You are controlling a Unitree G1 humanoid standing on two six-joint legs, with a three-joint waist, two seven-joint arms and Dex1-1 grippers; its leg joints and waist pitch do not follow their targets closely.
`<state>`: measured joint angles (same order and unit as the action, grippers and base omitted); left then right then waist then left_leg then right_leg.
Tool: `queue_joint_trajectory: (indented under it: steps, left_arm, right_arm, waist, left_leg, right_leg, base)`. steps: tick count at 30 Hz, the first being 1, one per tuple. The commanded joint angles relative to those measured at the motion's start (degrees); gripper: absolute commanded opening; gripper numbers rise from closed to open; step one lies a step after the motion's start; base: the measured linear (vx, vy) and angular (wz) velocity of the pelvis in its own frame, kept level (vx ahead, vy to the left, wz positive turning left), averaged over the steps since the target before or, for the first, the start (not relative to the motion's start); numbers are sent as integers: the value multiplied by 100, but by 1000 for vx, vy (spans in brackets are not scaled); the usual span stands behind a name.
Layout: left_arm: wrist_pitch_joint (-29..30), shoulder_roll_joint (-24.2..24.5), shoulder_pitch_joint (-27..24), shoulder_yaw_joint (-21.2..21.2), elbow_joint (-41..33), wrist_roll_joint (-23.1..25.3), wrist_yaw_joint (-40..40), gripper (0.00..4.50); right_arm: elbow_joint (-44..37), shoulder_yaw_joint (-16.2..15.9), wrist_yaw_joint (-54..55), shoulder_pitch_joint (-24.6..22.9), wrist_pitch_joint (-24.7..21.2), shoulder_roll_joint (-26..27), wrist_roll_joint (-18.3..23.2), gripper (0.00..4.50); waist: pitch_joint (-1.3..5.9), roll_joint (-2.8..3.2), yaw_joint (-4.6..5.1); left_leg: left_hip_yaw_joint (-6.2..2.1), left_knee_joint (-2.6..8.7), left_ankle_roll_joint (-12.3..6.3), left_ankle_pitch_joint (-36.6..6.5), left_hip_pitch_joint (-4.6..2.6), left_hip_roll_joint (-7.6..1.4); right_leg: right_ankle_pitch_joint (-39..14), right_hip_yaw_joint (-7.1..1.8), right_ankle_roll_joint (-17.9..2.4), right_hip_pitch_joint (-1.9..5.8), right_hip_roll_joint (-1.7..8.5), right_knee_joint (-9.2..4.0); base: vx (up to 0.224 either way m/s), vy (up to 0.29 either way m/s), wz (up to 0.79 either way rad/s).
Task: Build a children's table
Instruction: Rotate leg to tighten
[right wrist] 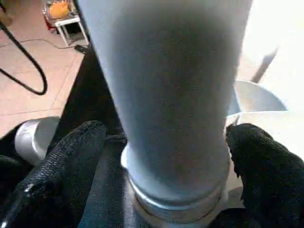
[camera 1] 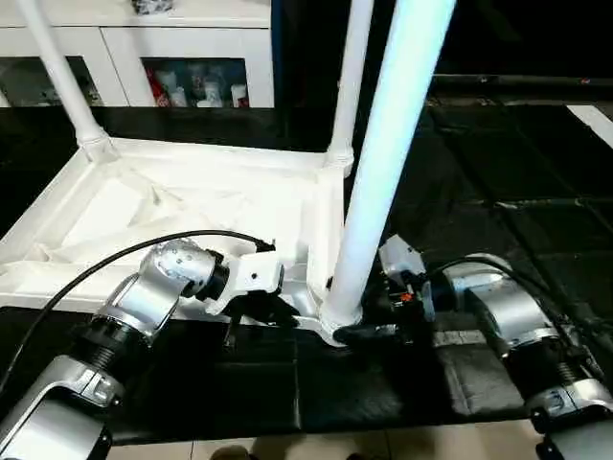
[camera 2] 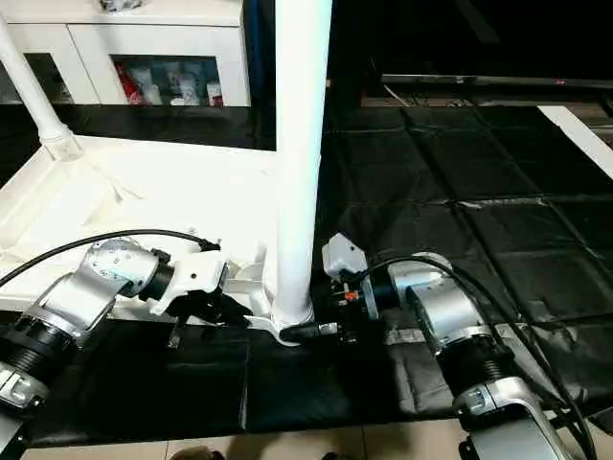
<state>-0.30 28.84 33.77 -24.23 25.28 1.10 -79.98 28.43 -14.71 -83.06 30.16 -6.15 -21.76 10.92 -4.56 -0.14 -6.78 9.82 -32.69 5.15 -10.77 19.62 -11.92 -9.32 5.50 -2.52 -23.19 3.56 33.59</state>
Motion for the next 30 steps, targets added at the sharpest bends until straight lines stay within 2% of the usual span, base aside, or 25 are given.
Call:
queue_joint_trajectory:
  steps: [1, 3, 4, 8, 10, 12, 13, 18, 20, 23, 24, 25, 26, 28, 29, 30]
  left_arm:
    - [-88, -9, -50, -371, 62, 210, -298, 0]
    - [-126, -15, -40, -373, 98, 217, -318, 0]
    - [-140, -20, -35, -371, 116, 225, -316, 0]
    - [-152, -24, -34, -370, 134, 225, -302, 0]
    - [-147, -40, -41, -359, 154, 224, -262, 0]
    - [-142, -48, -44, -354, 160, 224, -245, 0]
    - [-78, -90, -65, -307, 170, 187, -182, 0]
    - [310, -242, -152, -106, 70, 105, 186, 0]
    - [538, -324, -183, -36, 22, 137, 466, 0]
    - [1232, -651, -236, 217, -143, 29, 1116, 0]
    - [1395, -759, -243, 288, -196, 19, 1329, 0]
    - [1783, -976, -248, 417, -327, -18, 1679, 0]
    - [1910, -1058, -246, 470, -370, -25, 1810, 0]
    - [2195, -1248, -236, 600, -467, -43, 2121, 0]
    - [2251, -1284, -234, 622, -487, -47, 2179, 0]
    - [2649, -1596, -200, 800, -625, -64, 2663, 0]
  right_arm:
    - [70, -86, -121, 66, -30, -53, -12, 400]
    - [105, -122, -160, 80, -38, -62, -17, 386]
    - [117, -132, -177, 87, -57, -64, -13, 365]
    - [121, -129, -197, 89, -82, -56, -25, 351]
    - [110, -129, -207, 77, -104, -44, -27, 317]
    - [99, -133, -211, 67, -116, -40, -24, 315]
    - [64, -139, -201, 28, -153, -25, 4, 298]
    - [-330, -60, 266, -265, -504, 92, 97, 284]
    - [-539, -18, 730, -423, -638, 235, 29, 282]
    - [-691, 124, 1857, -589, -1003, 699, -147, 280]
    - [-694, 185, 2160, -605, -1123, 864, -159, 279]
    - [-661, 279, 2654, -594, -1228, 1150, -187, 279]
    - [-642, 305, 2821, -582, -1253, 1240, -208, 279]
    - [-613, 360, 3210, -557, -1320, 1433, -274, 279]
    - [-611, 370, 3287, -553, -1340, 1470, -289, 279]
    - [-526, 443, 3905, -485, -1499, 1758, -409, 279]
  waist:
    - [424, -15, 20]
    - [420, -16, 20]
    - [422, -11, 12]
    - [427, -8, 10]
    - [430, -14, 12]
    - [427, -15, 10]
    - [426, -15, 4]
    - [419, -21, -23]
    - [390, -18, -20]
    - [298, -5, 58]
    - [272, -13, 101]
    - [262, -21, 160]
    - [261, -18, 192]
    - [282, 14, 315]
    - [285, 37, 342]
    - [279, 49, 411]
  left_leg:
    - [-1, 312, -468, -680, 18, -165]
    - [0, 313, -454, -686, 24, -161]
    - [2, 308, -452, -680, 20, -165]
    - [-3, 306, -458, -636, 20, -175]
    - [-4, 301, -468, -618, 32, -171]
    - [-4, 303, -466, -632, 29, -172]
    - [-2, 301, -464, -630, 28, -172]
    - [0, 303, -456, -612, 22, -177]
    - [-5, 320, -372, -777, 19, -177]
    - [-17, 358, -166, -1327, -27, -130]
    - [-39, 344, -91, -1619, -102, -79]
    - [-68, 337, -25, -1703, -85, -48]
    - [-80, 339, -3, -1716, -81, -44]
    - [-137, 363, -42, -1853, -41, -48]
    - [-145, 375, -54, -1912, -50, -68]
    - [-160, 387, -84, -2092, -70, -98]
  right_leg:
    - [-1226, -327, -1128, 350, 469, -308]
    - [-1333, -326, -1096, 349, 471, -323]
    - [-1370, -326, -1076, 342, 472, -330]
    - [-1257, -326, -1102, 337, 467, -309]
    - [-1218, -323, -1116, 348, 467, -302]
    - [-1253, -323, -1108, 345, 472, -307]
    - [-1258, -326, -1110, 341, 473, -307]
    - [-1259, -331, -1096, 341, 467, -310]
    - [-1627, -333, -961, 325, 479, -354]
    - [-2786, -313, -663, 282, 487, -491]
    - [-3590, -265, -407, 253, 506, -610]
    - [-4026, -211, -173, 275, 515, -675]
    - [-4123, -186, -95, 274, 517, -703]
    - [-4057, -51, 103, 345, 508, -783]
    - [-3926, -35, 75, 347, 504, -785]
    - [-3715, 41, 16, 349, 507, -802]
  base:
    - [0, 0, 0]
    - [0, 0, 0]
    - [0, 0, 0]
    - [0, 0, 0]
    - [0, 0, 0]
    - [0, 0, 0]
    - [0, 0, 0]
    - [0, 0, 0]
    - [0, 0, 0]
    - [0, 0, 0]
    - [-59, -4, -4]
    - [-59, -4, -4]
    - [-69, 12, -12]
    - [-61, 35, -18]
    - [-46, 53, -16]
    - [-37, 54, -12]
